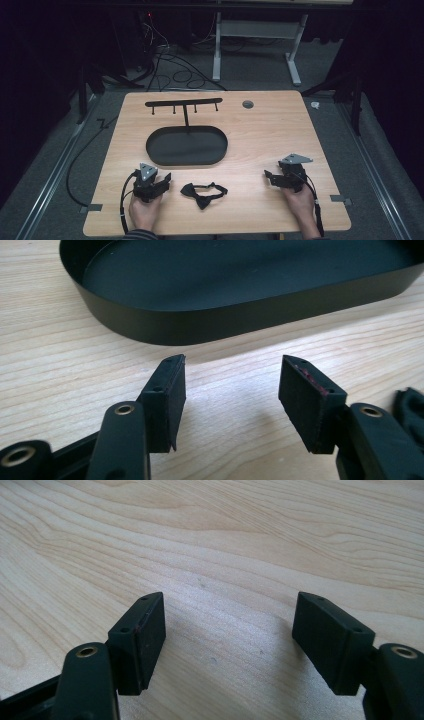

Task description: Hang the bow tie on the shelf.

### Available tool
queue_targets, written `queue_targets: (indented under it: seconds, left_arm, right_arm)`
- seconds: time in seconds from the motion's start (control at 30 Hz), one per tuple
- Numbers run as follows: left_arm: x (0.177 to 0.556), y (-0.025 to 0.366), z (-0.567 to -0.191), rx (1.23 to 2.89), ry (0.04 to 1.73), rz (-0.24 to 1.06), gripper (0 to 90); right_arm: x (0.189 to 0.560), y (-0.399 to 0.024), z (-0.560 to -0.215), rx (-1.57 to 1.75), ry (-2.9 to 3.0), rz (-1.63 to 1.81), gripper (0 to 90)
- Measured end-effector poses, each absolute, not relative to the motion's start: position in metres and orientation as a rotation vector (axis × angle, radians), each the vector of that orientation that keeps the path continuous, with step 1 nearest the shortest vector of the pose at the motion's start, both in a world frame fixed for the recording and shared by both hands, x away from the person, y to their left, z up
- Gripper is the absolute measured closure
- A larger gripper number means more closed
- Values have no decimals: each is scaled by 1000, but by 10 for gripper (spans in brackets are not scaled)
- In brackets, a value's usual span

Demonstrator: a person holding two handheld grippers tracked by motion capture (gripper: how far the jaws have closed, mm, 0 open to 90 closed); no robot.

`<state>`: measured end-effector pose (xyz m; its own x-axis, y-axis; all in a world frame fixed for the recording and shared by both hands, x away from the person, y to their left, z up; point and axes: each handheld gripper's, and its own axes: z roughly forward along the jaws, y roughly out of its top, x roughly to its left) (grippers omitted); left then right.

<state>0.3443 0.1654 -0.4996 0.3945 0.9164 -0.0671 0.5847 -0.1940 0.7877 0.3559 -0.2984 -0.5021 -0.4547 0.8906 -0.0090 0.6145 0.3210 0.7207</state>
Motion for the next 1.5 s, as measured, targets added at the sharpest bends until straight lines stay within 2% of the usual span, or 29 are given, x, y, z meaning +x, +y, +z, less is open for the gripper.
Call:
queue_targets:
  seconds: [0.23, 0.5, 1.13, 1.5]
  left_arm:
    - [338, 156, -484, 1895, 1213, 508, 447]
    - [332, 130, -472, 1981, 1090, 437, 459]
    - [329, 83, -481, 2129, 940, 309, 496]
    - [335, 70, -491, 2206, 894, 313, 595]
  right_arm:
    - [356, -298, -502, 1333, 2187, 924, 311]
    - [356, -298, -502, 1334, 2187, 925, 310]
    - [356, -298, -502, 1336, 2187, 925, 310]
    - [356, -299, -502, 1337, 2187, 926, 310]
